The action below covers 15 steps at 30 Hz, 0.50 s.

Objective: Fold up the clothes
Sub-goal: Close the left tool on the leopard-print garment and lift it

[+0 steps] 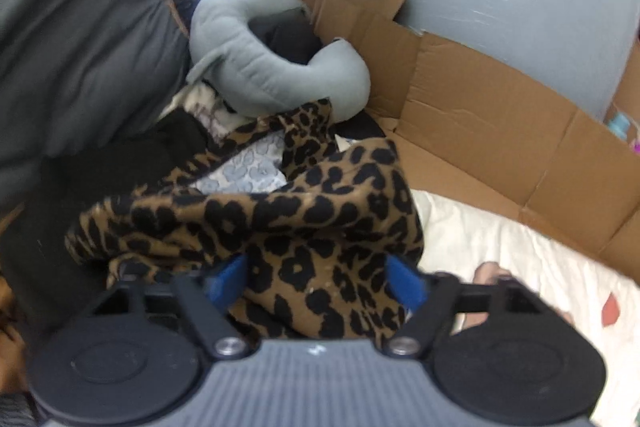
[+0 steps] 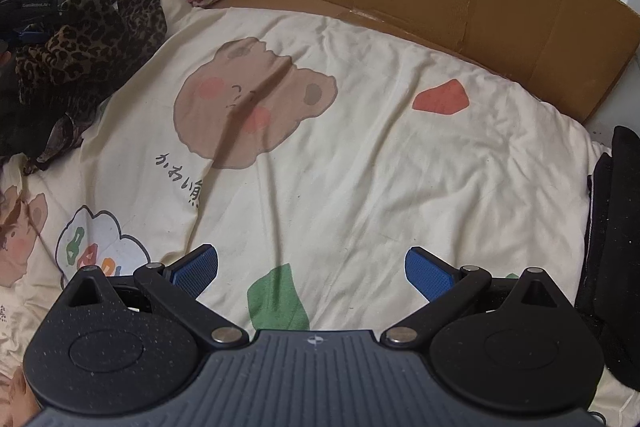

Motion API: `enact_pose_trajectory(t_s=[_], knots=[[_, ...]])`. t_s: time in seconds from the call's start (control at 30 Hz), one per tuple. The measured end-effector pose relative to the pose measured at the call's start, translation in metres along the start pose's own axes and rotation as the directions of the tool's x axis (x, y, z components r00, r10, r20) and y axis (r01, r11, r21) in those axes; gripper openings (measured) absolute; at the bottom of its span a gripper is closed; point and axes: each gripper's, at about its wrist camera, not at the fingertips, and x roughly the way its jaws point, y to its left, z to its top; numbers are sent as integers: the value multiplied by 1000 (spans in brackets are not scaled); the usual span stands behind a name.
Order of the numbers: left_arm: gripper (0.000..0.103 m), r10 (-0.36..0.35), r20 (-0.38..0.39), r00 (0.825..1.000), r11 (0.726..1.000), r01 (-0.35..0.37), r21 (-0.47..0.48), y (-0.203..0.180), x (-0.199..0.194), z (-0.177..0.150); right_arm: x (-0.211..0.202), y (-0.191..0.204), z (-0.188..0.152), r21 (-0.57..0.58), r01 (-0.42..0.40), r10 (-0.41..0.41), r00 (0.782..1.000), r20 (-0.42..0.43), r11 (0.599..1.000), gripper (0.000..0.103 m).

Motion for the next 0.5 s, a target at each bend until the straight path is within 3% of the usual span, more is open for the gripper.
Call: enact_pose_trajectory(t_s=[0.03, 0.1, 0.2, 0.33, 0.5], knots=[[42, 2, -4, 1000, 1000, -2, -9, 2, 2, -1, 1, 1, 0, -2, -2, 2, 1000, 0, 1000, 102], [24, -11, -5, 1000, 999, 11, -32, 5, 4, -2, 1, 3, 0, -7, -6, 6, 1000, -1, 1000, 102], [10, -38, 4, 999, 998, 38, -50, 8, 4, -5, 0, 6, 1, -16, -15, 15, 1000, 6, 1000, 102], [0, -61, 40, 997, 997, 63, -35, 7, -5, -11, -1, 9, 3, -14, -35, 35, 999, 18, 999, 102], [0, -120, 73, 990, 993, 121, -8, 1, -24, -20, -4, 13, 5, -18, -53, 53, 998, 36, 998, 102]])
